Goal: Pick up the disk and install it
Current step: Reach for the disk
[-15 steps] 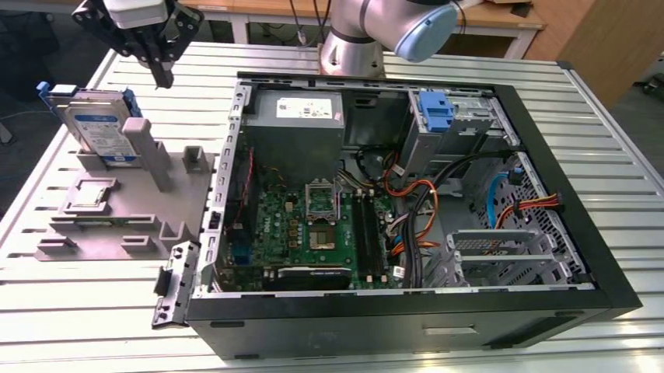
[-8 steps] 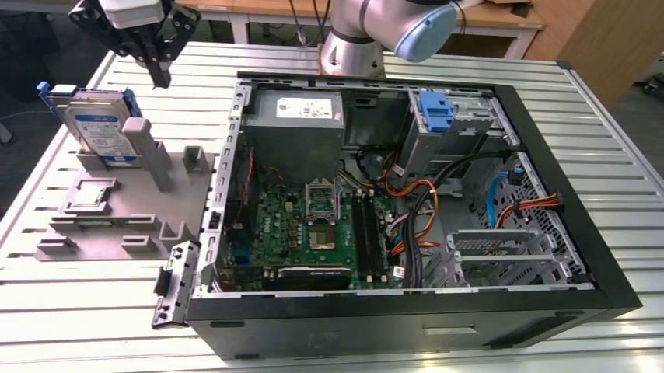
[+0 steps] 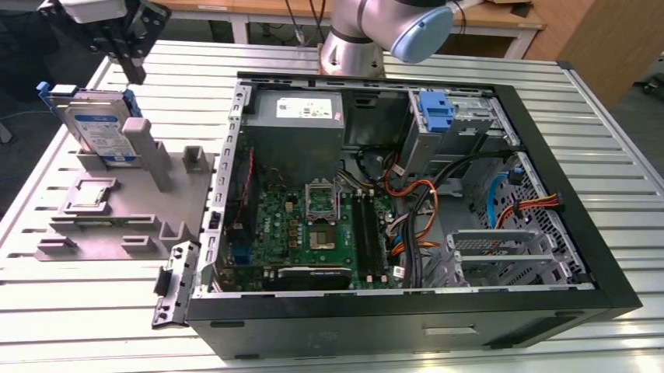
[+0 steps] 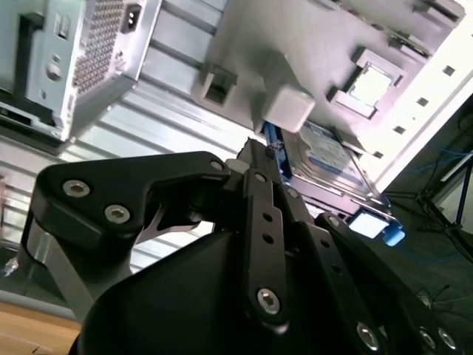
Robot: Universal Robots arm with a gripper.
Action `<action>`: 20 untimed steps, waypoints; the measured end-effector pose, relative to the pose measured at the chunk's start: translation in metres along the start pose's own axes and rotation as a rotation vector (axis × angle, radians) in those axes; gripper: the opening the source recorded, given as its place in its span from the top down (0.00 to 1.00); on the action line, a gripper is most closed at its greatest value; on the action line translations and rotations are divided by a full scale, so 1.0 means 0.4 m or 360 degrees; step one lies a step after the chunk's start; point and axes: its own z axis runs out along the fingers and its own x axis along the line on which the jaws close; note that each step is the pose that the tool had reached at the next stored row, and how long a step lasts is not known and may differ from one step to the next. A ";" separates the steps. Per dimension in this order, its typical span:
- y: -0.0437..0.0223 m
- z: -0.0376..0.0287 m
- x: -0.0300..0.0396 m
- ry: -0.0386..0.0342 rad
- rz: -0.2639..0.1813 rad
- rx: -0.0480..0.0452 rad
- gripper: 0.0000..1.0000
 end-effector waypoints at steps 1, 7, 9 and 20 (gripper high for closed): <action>0.003 0.001 0.010 0.0000 0.0000 0.0000 0.90; 0.009 0.006 0.073 0.0000 0.0000 0.0000 0.90; 0.009 0.007 0.087 0.0001 0.0000 0.0000 0.90; 0.009 0.007 0.091 0.0002 0.0000 0.0000 0.90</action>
